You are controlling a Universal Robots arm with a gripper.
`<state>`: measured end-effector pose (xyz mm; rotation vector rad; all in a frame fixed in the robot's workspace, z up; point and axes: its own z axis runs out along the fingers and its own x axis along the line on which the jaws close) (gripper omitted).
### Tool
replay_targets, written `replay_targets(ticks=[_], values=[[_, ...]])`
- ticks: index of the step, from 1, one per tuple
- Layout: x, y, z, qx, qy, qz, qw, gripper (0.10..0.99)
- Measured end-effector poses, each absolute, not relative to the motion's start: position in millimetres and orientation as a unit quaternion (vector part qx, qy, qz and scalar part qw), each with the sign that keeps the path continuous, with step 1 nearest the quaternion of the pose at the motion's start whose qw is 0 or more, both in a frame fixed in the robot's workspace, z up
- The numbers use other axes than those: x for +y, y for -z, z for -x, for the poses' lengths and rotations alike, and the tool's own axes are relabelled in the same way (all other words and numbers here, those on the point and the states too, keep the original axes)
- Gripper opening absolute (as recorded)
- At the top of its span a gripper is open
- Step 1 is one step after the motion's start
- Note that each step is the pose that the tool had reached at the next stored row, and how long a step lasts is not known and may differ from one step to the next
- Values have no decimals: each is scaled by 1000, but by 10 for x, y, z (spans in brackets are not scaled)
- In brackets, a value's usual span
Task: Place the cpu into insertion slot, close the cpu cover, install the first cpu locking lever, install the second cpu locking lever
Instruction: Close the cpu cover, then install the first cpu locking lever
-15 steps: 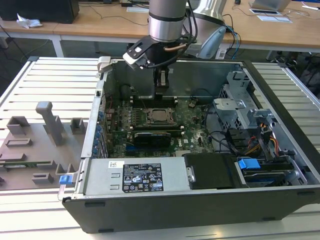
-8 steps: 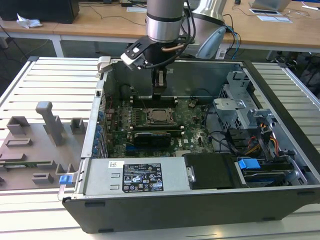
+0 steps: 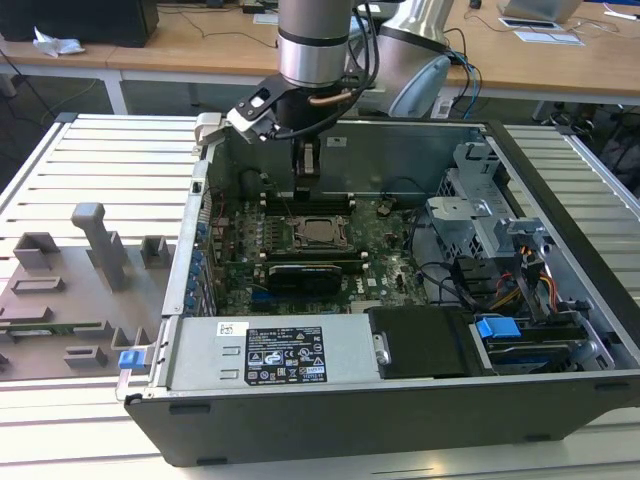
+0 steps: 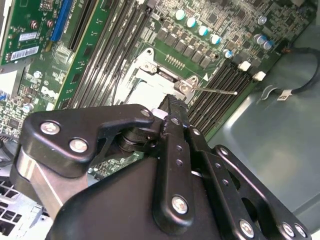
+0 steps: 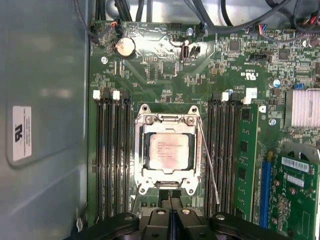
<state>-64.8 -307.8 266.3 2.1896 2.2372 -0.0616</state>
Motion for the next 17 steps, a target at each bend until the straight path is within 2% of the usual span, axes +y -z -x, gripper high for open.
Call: replay_targets(ticks=[17], values=[[-3078, -2664, 650, 742, 19, -670, 6, 106]])
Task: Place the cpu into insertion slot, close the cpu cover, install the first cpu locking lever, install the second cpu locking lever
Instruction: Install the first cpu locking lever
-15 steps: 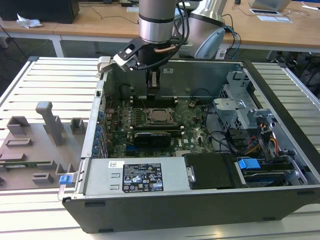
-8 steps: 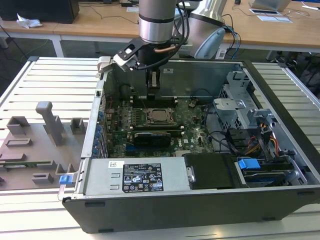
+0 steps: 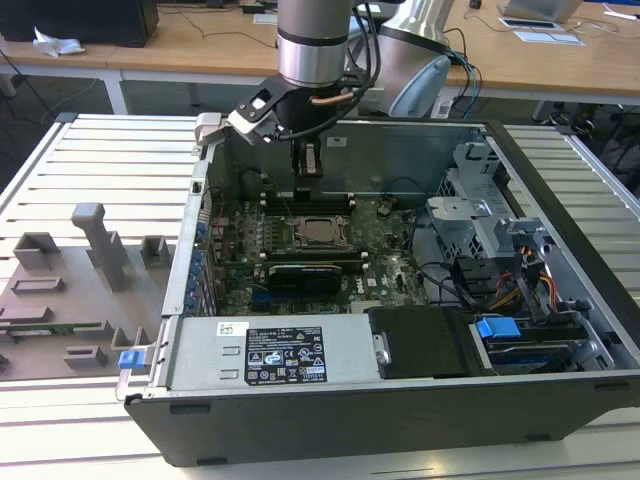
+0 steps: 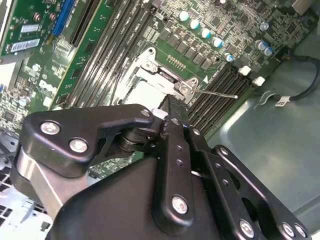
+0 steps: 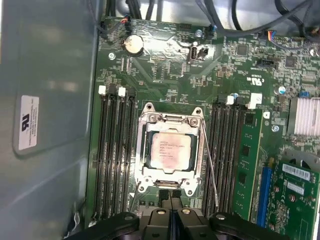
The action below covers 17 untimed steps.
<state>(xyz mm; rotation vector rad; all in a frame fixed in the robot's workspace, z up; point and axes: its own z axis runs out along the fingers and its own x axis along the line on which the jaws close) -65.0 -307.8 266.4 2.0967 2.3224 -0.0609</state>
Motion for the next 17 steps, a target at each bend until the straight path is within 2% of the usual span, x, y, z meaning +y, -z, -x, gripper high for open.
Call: replay_targets(ticks=[17], values=[[-3078, -2664, 650, 830, 18, -558, 9, 106]])
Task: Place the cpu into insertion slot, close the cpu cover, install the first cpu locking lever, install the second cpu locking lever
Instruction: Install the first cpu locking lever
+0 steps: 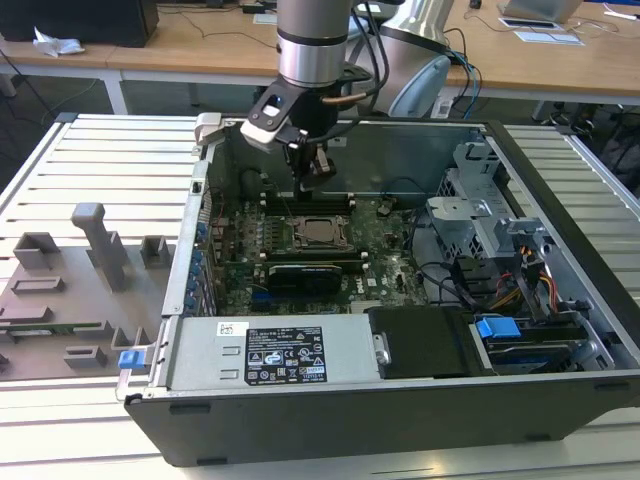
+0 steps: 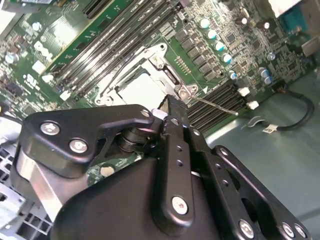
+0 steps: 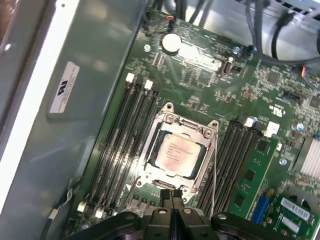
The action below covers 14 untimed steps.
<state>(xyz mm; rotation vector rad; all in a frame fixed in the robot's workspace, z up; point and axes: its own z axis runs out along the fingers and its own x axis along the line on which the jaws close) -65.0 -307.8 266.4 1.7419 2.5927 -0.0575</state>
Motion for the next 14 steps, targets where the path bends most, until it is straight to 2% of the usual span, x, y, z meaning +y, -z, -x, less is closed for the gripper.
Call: replay_targets(ticks=[14], values=[[-3078, -2663, 650, 883, 17, -470, 11, 106]])
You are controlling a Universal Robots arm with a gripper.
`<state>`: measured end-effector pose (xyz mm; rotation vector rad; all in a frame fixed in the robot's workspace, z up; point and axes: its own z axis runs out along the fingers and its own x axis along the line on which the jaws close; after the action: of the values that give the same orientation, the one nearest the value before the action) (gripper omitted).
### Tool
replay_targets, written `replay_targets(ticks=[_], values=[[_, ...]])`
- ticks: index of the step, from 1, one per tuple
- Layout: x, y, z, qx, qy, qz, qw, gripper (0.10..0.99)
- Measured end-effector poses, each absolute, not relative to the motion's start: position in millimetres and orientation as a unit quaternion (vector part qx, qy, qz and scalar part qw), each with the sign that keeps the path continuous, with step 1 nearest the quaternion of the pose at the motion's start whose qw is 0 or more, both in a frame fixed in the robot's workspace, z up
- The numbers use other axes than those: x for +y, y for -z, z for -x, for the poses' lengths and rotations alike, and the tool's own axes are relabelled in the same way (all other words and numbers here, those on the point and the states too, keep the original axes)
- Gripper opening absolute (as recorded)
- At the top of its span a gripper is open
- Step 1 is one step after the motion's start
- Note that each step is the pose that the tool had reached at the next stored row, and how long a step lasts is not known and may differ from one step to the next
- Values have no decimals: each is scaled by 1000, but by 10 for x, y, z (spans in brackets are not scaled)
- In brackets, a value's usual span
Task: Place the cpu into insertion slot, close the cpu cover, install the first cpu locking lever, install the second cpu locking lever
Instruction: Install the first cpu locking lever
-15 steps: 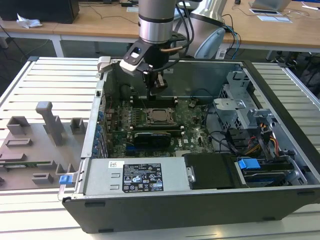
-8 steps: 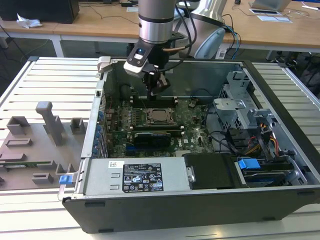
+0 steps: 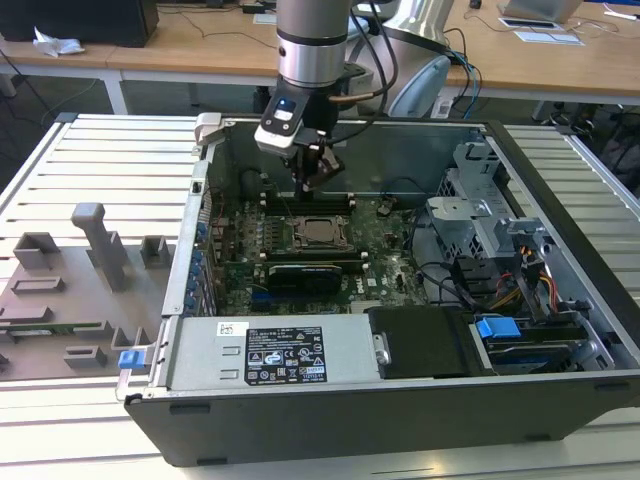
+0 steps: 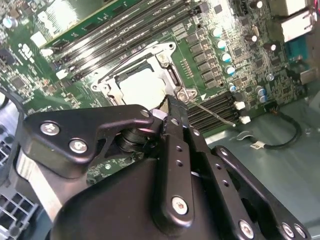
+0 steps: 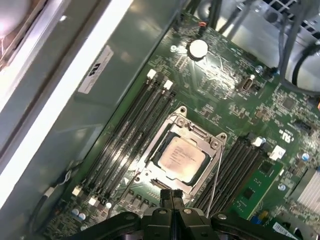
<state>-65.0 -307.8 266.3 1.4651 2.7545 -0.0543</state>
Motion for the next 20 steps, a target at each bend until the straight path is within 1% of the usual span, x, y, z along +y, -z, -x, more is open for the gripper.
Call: replay_targets(ticks=[20], values=[[-3078, -2664, 650, 942, 16, -334, 13, 106]])
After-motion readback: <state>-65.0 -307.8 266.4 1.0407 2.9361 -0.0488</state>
